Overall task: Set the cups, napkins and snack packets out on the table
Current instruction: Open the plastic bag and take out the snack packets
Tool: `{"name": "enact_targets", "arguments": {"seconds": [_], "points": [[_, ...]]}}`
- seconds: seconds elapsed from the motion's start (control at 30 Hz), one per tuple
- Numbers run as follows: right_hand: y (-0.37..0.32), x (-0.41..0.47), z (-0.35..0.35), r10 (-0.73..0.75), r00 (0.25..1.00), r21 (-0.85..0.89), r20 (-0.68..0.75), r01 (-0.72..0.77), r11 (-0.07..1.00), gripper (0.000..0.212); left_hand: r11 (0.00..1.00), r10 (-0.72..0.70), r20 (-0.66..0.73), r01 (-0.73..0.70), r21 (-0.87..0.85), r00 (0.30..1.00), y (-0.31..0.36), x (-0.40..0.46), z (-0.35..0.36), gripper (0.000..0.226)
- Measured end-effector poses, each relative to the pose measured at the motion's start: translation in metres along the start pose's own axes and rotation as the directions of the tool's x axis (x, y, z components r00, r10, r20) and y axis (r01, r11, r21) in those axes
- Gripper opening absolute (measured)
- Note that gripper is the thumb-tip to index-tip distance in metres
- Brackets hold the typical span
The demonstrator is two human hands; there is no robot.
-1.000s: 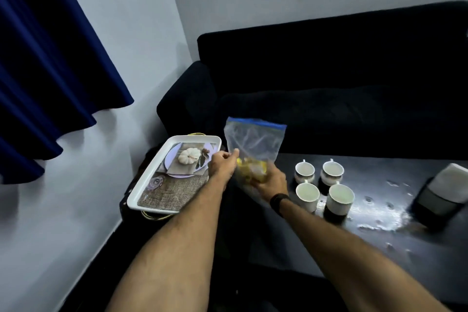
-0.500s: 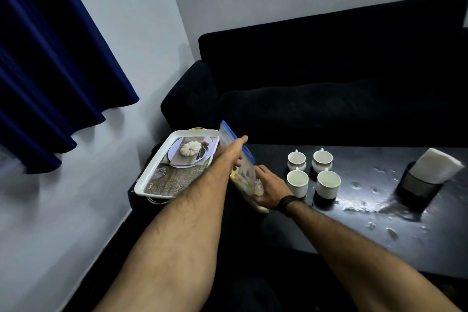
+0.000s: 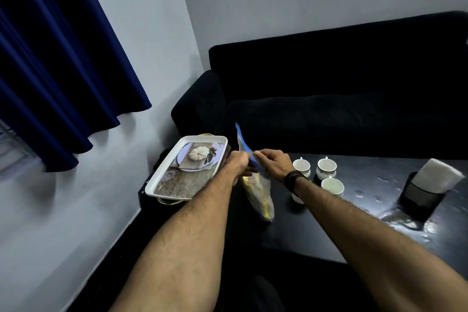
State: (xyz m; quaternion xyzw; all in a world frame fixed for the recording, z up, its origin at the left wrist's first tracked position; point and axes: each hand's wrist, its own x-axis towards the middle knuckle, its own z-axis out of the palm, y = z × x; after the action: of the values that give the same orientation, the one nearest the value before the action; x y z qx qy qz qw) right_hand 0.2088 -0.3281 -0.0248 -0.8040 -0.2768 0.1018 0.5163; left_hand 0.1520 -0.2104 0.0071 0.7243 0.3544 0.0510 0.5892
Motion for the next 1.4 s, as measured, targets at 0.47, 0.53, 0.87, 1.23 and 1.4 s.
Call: {"name": "enact_targets", "arguments": {"seconds": [0.47, 0.53, 0.87, 1.23, 1.4], "points": [[-0.015, -0.003, -0.022, 0.101, 0.986, -0.083, 0.133, -0.091, 0.992, 0.025, 0.995, -0.012, 0.073, 0.019, -0.098, 0.997, -0.020, -0.008, 0.006, 0.028], [-0.018, -0.003, -0.022, 0.141, 0.978, -0.070, 0.152, -0.132, 0.989, 0.020, 0.997, -0.017, 0.067, 0.022, -0.076, 0.998, -0.021, -0.008, 0.005, 0.031], [-0.026, -0.005, -0.014, 0.234, 0.962, -0.121, 0.142, -0.218, 0.969, 0.008, 0.995, -0.019, 0.015, 0.017, 0.097, 1.000, -0.019, -0.015, 0.001, 0.026], [-0.034, -0.010, -0.012, 0.249, 0.960, -0.117, 0.129, -0.234, 0.965, 0.010, 0.955, 0.118, -0.001, -0.113, 0.275, 0.993, -0.027, -0.010, -0.003, 0.030], [-0.035, -0.009, -0.011, 0.199, 0.977, -0.152, 0.072, -0.186, 0.971, 0.007, 0.906, 0.179, 0.006, -0.167, 0.389, 0.984, -0.029, -0.011, -0.004, 0.033]]}}
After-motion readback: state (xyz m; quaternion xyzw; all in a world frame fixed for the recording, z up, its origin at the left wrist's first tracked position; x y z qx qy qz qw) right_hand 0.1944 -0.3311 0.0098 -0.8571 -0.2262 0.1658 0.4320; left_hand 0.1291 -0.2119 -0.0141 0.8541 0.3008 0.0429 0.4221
